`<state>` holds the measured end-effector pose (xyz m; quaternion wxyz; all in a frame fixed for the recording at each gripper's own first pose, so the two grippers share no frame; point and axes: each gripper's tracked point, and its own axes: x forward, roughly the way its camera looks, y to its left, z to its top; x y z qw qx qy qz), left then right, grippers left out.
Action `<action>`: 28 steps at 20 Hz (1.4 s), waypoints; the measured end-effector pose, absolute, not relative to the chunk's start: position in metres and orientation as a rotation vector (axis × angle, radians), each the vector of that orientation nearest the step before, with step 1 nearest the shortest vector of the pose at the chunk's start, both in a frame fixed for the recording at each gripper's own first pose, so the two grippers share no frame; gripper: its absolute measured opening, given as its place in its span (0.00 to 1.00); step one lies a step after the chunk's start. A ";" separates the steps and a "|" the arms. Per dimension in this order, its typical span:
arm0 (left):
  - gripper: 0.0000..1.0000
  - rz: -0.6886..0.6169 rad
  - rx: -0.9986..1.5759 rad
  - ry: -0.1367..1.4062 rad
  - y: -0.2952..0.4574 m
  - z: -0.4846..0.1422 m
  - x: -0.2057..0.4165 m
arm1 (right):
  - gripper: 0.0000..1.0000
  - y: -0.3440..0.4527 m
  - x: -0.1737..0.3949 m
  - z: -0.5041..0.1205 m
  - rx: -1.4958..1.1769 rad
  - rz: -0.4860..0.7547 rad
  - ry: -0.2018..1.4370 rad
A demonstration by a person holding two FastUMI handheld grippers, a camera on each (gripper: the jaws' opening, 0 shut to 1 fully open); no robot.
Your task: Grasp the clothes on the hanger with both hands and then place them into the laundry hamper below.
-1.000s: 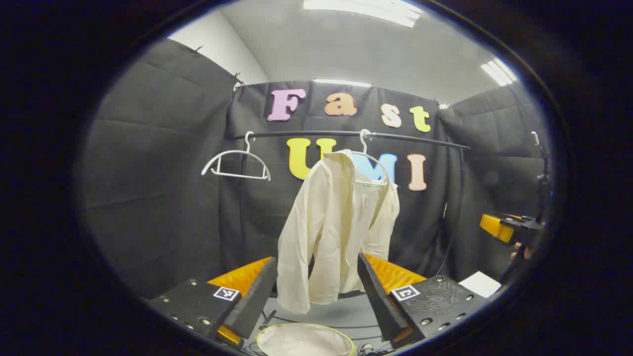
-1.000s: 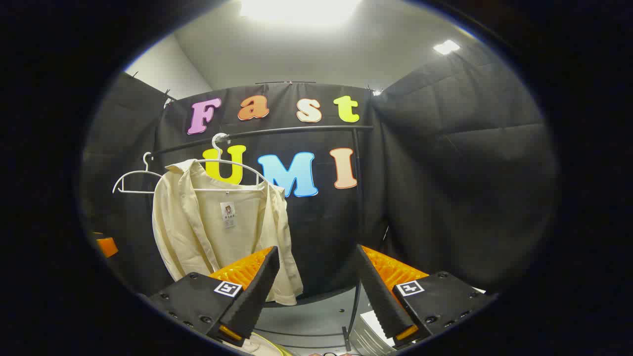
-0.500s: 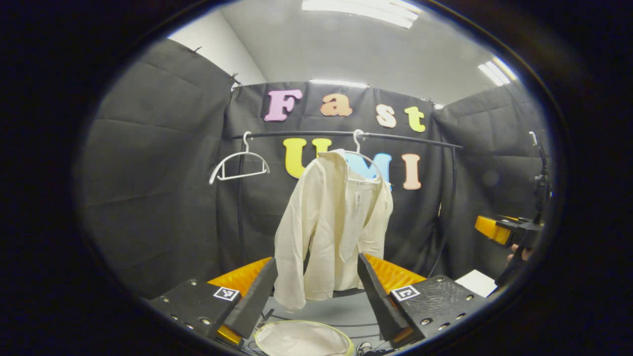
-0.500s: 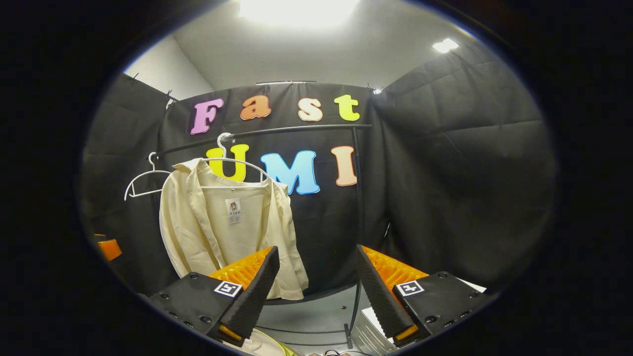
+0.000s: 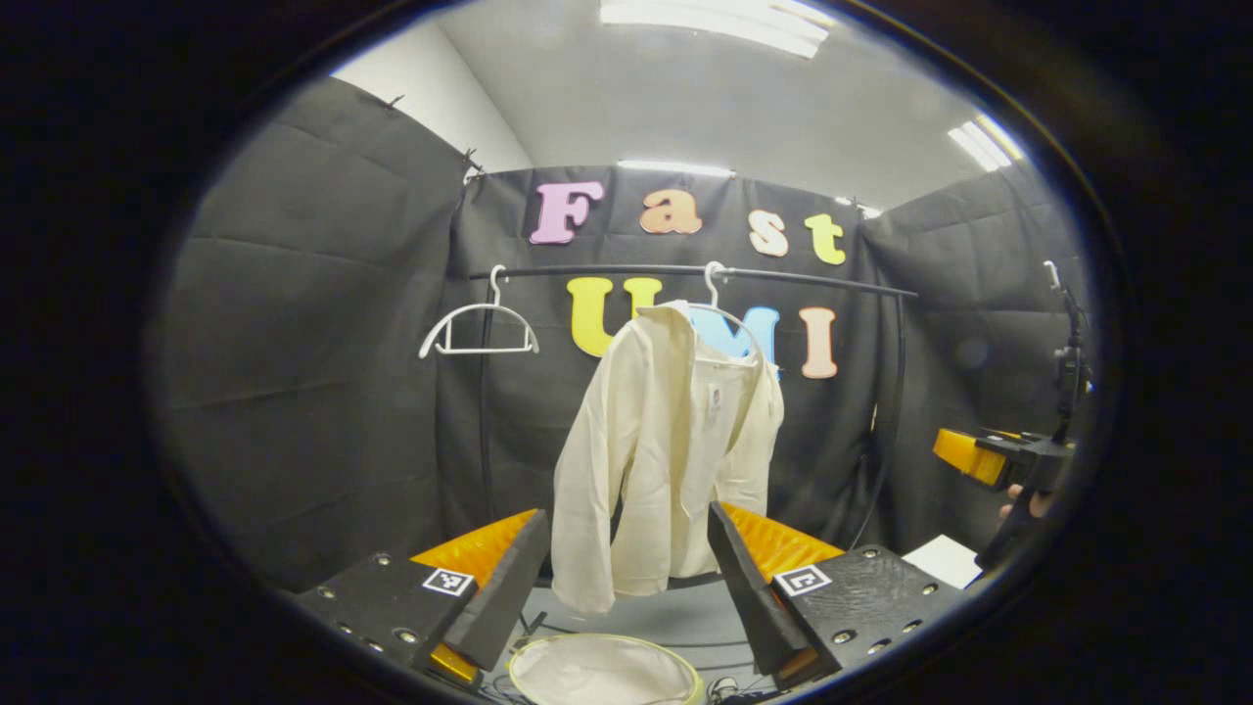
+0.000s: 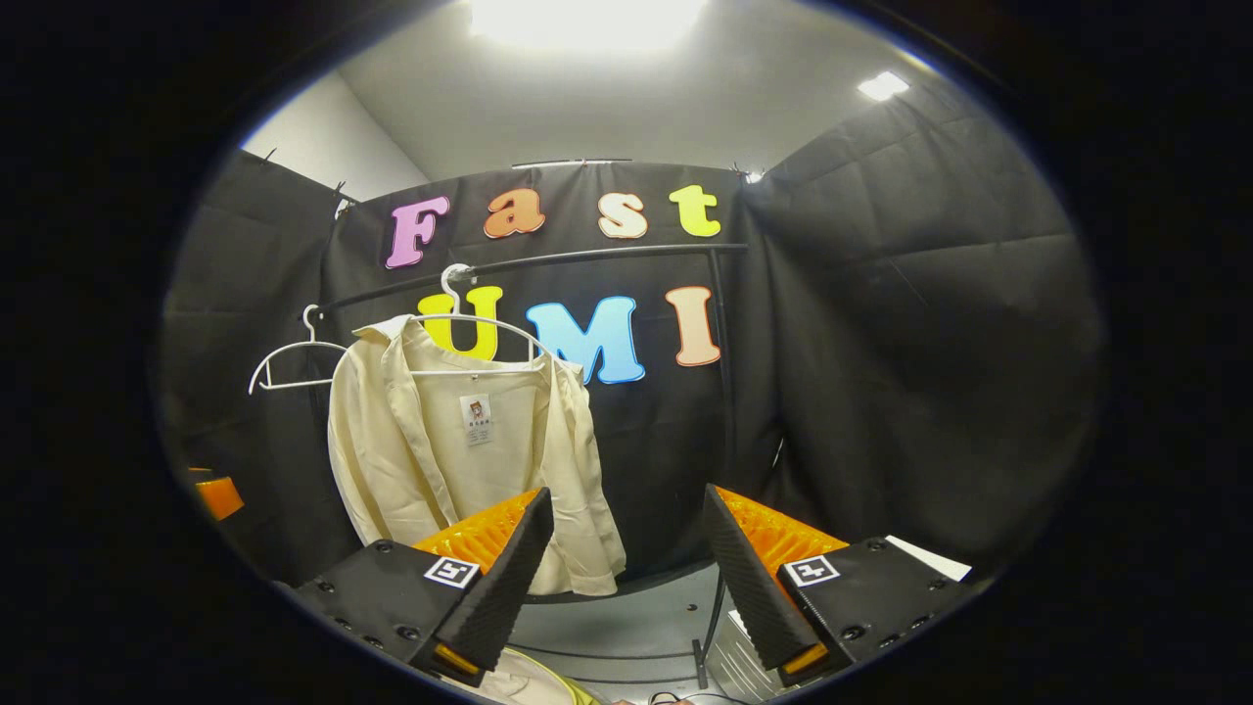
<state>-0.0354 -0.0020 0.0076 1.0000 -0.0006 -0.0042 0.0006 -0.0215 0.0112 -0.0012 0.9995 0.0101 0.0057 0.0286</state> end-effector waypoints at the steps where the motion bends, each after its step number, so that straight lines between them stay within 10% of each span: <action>1: 0.94 0.002 -0.002 -0.008 -0.003 0.007 -0.035 | 0.97 0.011 -0.020 0.000 0.020 0.061 0.011; 28: 0.94 0.161 -0.051 -0.047 -0.073 0.059 0.184 | 0.98 0.124 0.322 0.000 0.084 0.367 0.150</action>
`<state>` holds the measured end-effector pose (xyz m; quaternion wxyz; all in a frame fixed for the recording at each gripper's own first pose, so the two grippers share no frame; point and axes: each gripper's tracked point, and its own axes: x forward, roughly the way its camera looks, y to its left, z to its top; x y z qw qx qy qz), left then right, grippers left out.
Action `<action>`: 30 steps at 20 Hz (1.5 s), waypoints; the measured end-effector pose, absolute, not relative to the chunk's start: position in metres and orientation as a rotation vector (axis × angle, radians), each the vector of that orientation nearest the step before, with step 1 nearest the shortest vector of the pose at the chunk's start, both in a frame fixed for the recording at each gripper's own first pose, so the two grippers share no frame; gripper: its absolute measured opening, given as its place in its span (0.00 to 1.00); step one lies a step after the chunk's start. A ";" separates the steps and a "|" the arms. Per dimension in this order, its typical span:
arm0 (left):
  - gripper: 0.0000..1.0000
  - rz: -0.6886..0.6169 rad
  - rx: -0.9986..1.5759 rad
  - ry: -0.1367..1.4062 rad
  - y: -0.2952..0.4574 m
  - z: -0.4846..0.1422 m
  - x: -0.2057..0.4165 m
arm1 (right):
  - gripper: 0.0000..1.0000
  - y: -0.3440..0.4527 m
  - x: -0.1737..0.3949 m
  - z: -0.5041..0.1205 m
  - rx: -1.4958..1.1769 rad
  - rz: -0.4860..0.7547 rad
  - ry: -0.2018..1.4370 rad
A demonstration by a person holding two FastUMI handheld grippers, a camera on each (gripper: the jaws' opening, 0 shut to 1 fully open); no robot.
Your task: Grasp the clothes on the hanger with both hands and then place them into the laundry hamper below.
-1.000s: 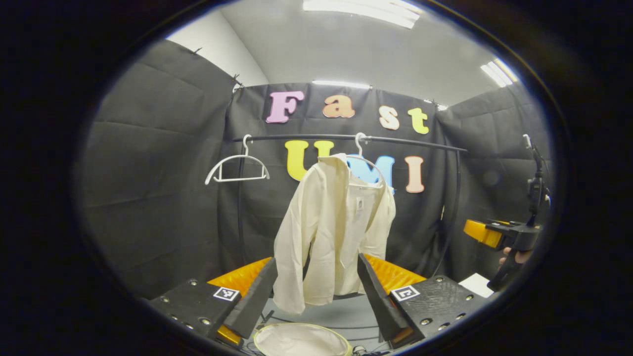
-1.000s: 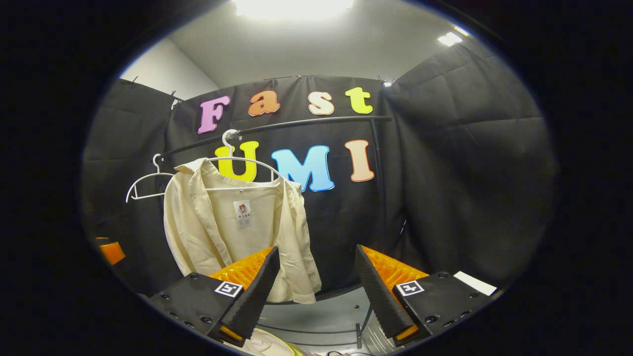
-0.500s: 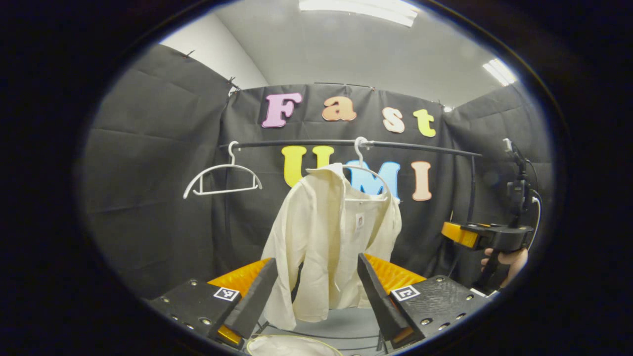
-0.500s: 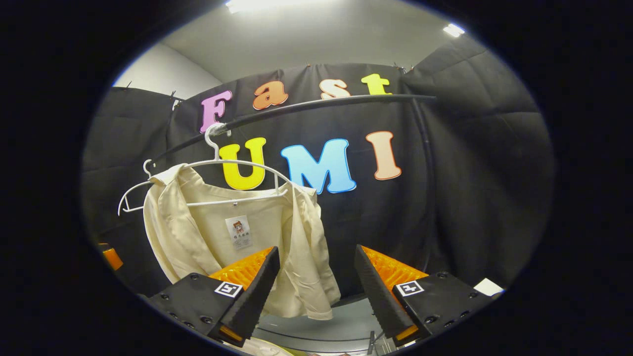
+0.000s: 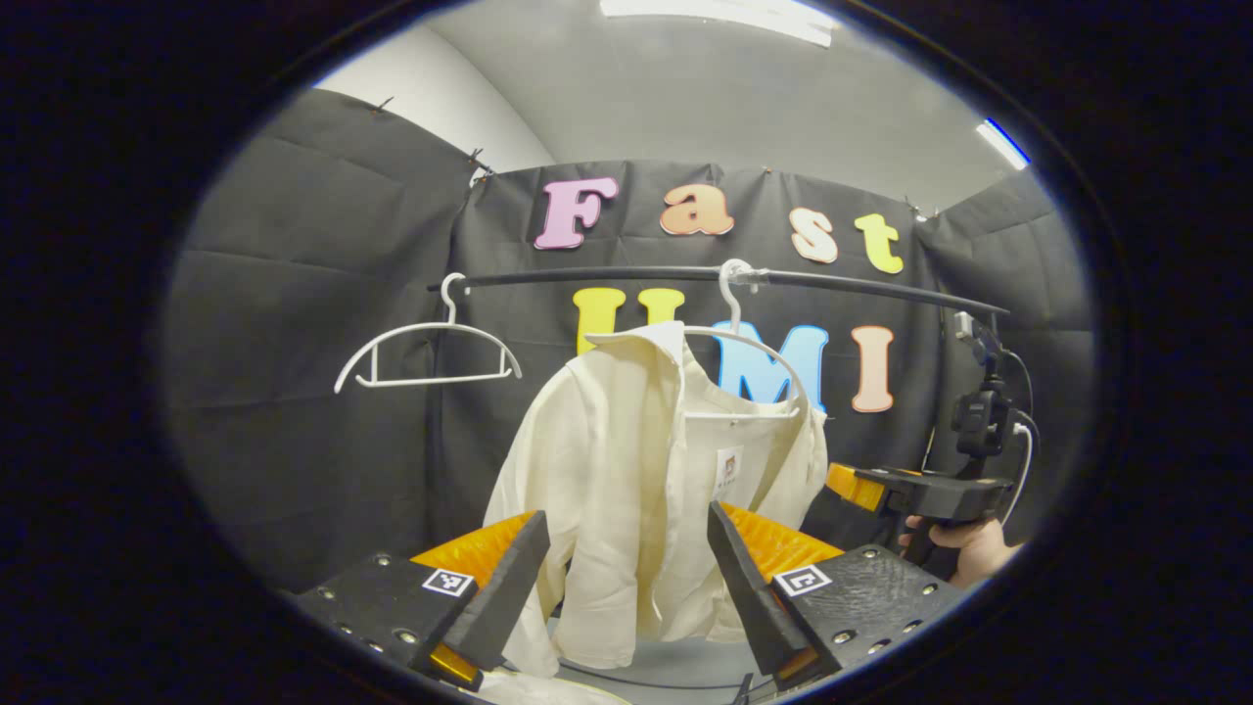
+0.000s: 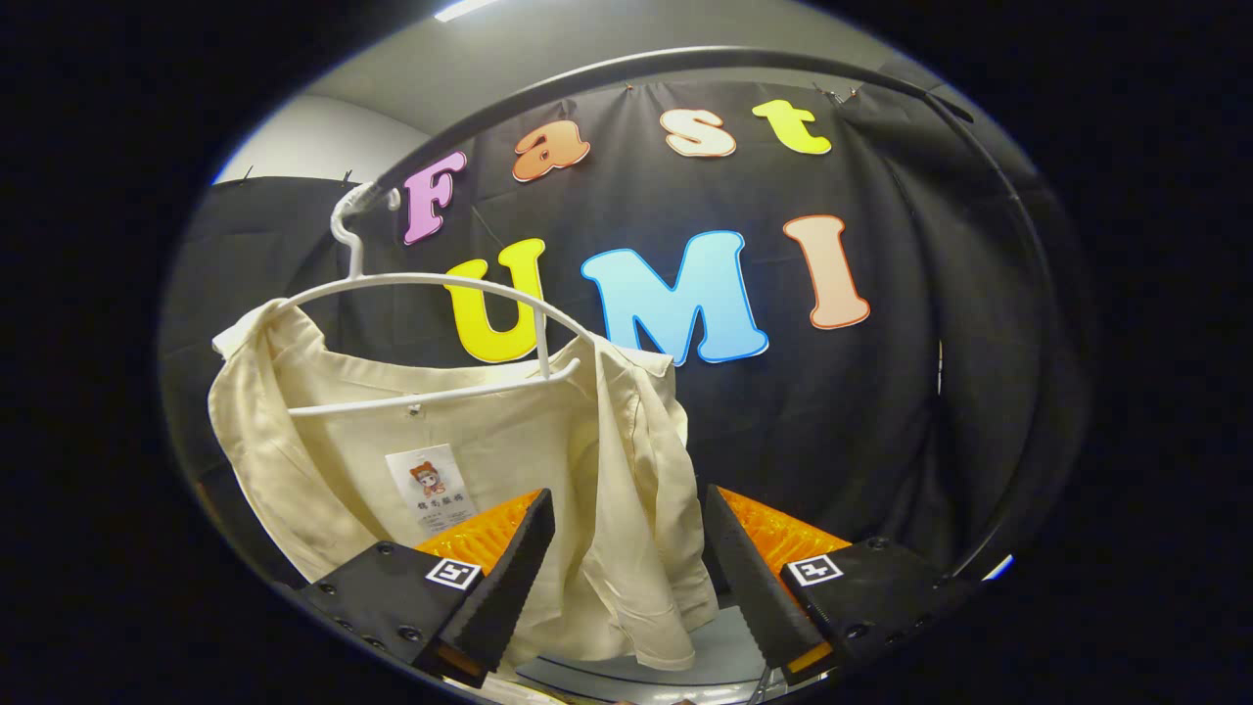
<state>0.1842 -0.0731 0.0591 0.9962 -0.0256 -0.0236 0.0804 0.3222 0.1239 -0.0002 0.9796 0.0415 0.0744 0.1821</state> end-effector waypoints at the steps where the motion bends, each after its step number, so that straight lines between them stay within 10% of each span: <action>1: 0.94 0.172 -0.064 -0.045 -0.074 0.058 0.191 | 0.98 0.128 0.334 -0.004 0.086 0.371 0.156; 22: 0.94 0.396 -0.086 -0.068 -0.088 0.061 0.283 | 0.96 0.167 0.453 -0.018 0.007 0.393 0.080; 25: 0.94 0.394 -0.062 -0.079 -0.093 0.064 0.299 | 0.89 0.172 0.461 -0.024 0.003 0.404 0.096; 30: 0.95 0.479 -0.038 -0.082 -0.077 0.068 0.319 | 0.42 0.183 0.466 -0.029 0.011 0.428 0.139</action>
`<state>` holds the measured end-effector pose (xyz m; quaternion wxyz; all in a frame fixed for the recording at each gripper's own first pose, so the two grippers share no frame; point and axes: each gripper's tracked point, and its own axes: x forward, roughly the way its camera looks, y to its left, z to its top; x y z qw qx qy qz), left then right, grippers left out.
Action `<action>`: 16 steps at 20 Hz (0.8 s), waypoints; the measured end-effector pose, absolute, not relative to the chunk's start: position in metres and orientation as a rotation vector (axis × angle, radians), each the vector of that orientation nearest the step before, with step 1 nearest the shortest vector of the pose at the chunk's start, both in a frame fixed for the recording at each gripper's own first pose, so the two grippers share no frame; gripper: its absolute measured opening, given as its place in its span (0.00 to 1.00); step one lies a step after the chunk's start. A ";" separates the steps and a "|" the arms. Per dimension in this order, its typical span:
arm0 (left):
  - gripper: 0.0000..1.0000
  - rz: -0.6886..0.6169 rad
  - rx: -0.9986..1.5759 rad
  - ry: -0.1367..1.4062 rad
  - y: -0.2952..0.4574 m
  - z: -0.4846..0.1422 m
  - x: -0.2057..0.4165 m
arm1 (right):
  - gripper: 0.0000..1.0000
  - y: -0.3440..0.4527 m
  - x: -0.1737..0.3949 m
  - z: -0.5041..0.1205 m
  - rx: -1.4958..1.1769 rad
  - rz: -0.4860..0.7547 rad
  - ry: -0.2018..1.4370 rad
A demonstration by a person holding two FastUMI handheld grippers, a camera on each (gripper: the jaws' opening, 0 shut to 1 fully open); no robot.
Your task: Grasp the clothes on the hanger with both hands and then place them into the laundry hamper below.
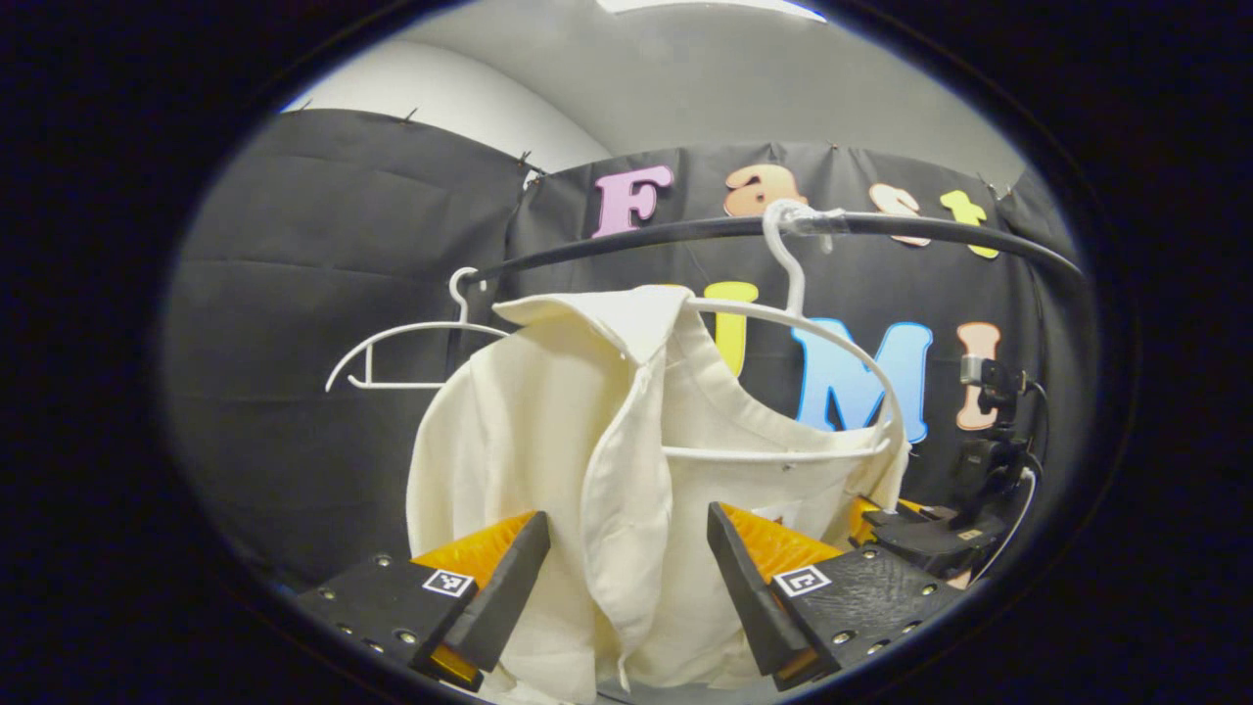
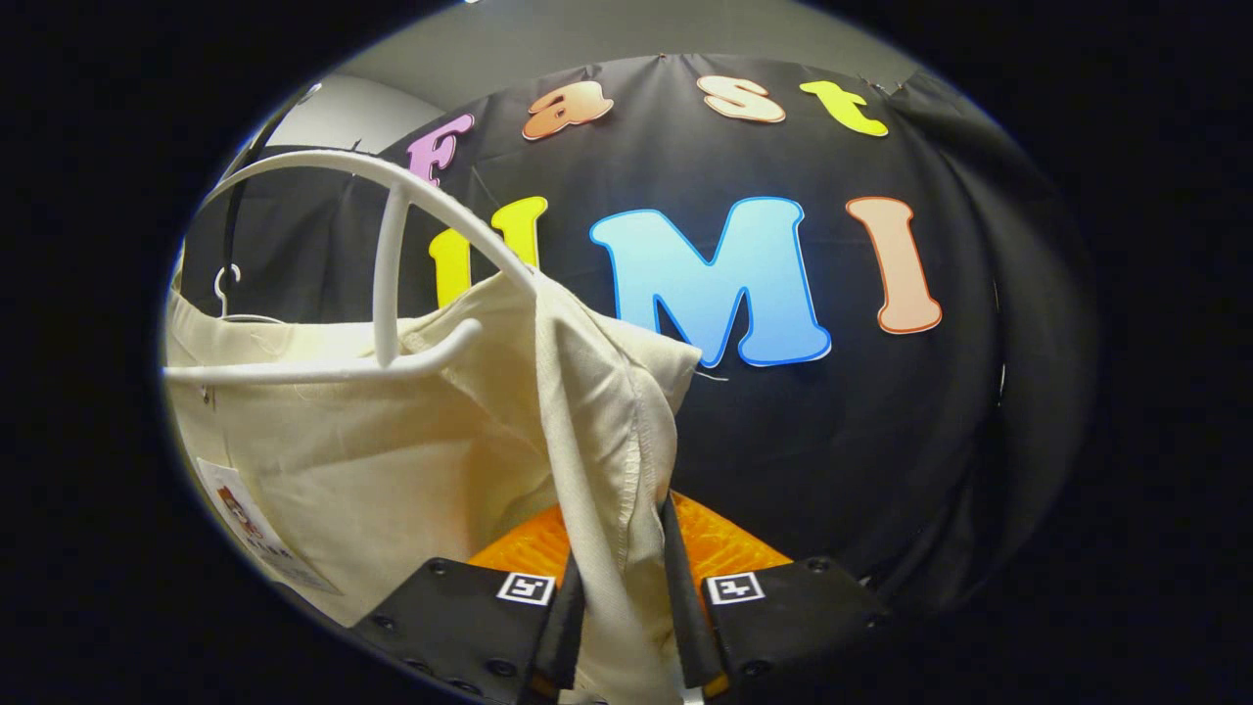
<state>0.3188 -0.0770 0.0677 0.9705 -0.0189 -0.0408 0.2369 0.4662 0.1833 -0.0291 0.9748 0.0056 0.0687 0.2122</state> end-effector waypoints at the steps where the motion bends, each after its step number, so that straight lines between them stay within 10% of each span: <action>1: 0.95 0.498 -0.040 -0.082 -0.070 0.068 0.322 | 0.33 0.180 0.466 -0.029 0.011 0.420 0.134; 2: 0.93 0.509 -0.038 -0.077 -0.065 0.068 0.326 | 0.13 0.178 0.464 -0.026 0.011 0.415 0.125; 8: 0.94 0.512 -0.006 -0.067 -0.047 0.067 0.338 | 0.02 0.181 0.446 -0.018 0.042 0.526 0.103; 12: 0.73 0.480 0.006 -0.048 -0.044 0.067 0.345 | 0.00 0.179 0.441 -0.017 0.047 0.550 0.098; 16: 0.22 0.477 -0.020 -0.043 -0.037 0.063 0.344 | 0.00 0.177 0.438 -0.014 0.056 0.545 0.088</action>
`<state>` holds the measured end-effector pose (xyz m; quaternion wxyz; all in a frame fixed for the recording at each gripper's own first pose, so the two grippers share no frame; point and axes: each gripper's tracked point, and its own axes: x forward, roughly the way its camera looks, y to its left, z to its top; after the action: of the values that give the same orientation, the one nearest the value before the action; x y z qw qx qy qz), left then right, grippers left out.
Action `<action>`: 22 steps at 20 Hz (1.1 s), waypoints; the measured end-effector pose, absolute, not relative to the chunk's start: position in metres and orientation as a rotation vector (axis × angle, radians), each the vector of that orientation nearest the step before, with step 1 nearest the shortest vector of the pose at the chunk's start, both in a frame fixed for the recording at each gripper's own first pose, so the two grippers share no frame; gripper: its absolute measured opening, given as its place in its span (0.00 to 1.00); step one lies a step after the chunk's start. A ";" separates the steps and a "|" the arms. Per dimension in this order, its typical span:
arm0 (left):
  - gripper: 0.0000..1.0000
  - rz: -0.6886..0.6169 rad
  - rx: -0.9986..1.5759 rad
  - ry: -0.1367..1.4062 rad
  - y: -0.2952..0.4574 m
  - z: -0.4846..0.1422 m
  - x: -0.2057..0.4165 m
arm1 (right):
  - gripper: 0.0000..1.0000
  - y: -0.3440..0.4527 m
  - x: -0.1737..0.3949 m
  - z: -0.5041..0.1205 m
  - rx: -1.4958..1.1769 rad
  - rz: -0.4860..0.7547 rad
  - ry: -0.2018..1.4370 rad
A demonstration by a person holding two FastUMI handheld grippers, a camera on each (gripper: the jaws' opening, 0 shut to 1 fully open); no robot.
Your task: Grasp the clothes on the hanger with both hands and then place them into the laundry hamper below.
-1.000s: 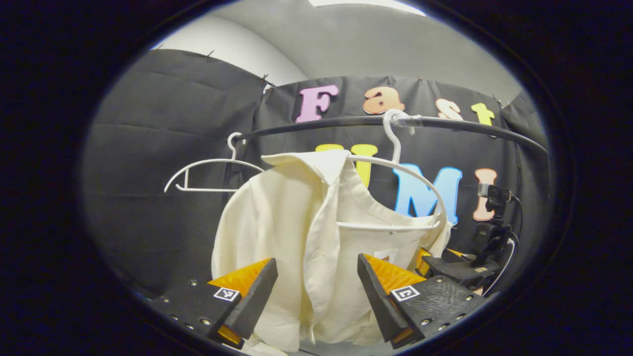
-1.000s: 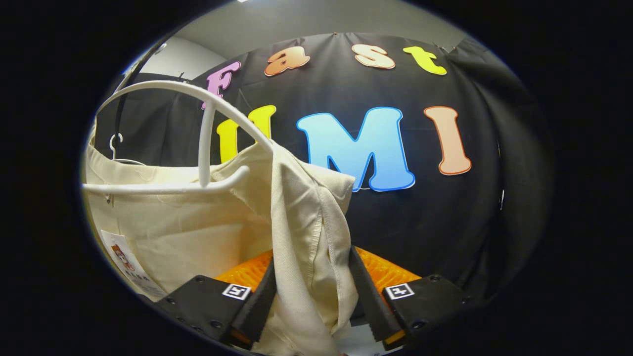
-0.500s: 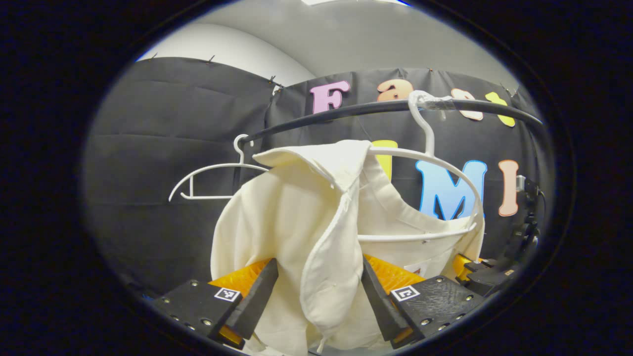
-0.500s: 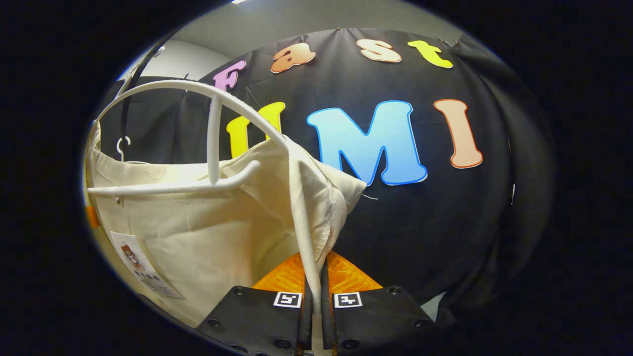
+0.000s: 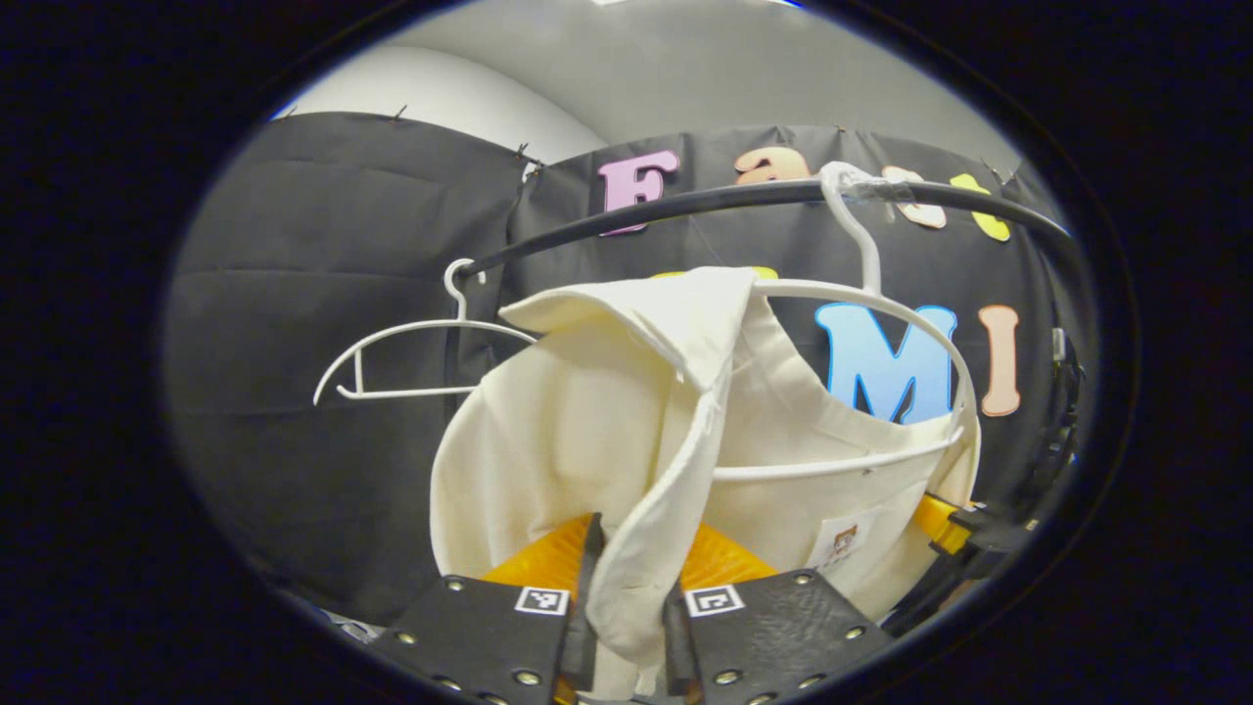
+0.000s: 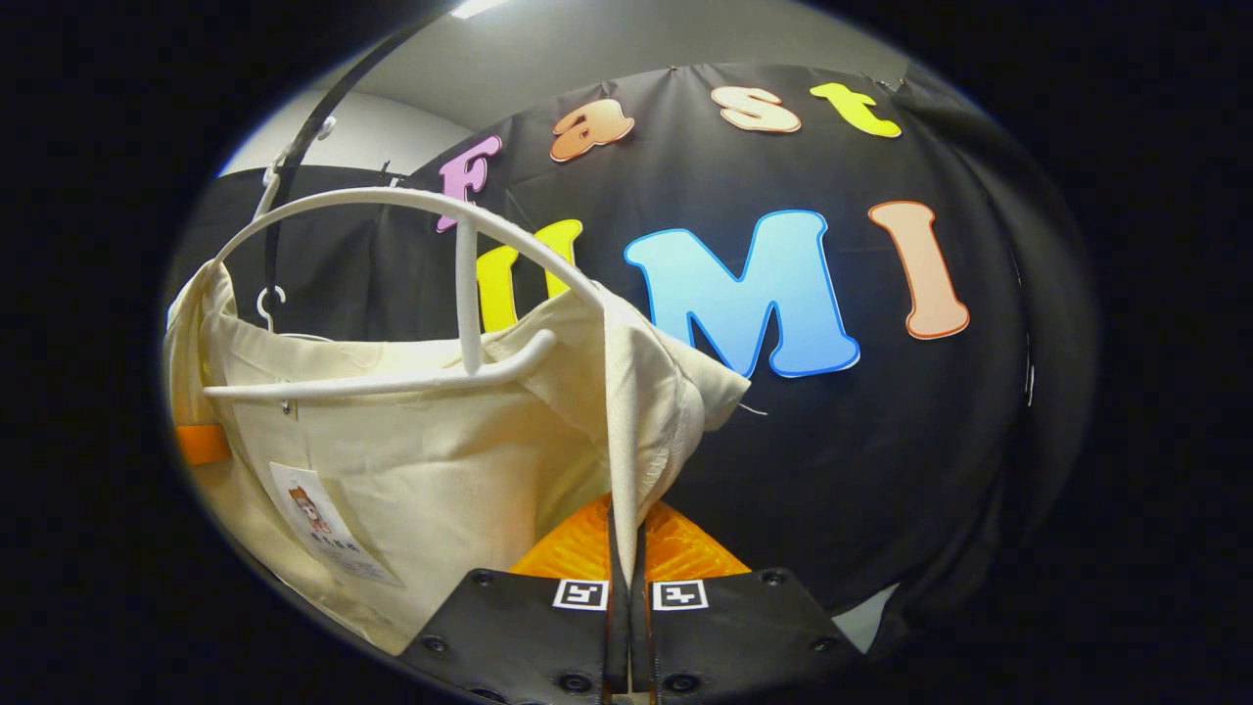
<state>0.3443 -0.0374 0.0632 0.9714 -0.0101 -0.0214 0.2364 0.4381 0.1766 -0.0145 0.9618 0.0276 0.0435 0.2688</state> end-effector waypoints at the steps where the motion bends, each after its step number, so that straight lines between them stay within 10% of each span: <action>1: 0.09 0.462 -0.050 -0.060 -0.038 0.065 0.343 | 0.00 0.175 0.439 -0.014 0.064 0.537 0.087; 22: 0.01 0.390 -0.223 -0.164 -0.004 0.120 0.310 | 0.00 0.157 0.456 0.035 0.124 0.409 -0.036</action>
<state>0.3097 -0.0039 0.1196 0.9715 -0.1106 -0.0813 0.1931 0.4562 0.1570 0.0354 0.9771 0.0615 -0.0176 0.2030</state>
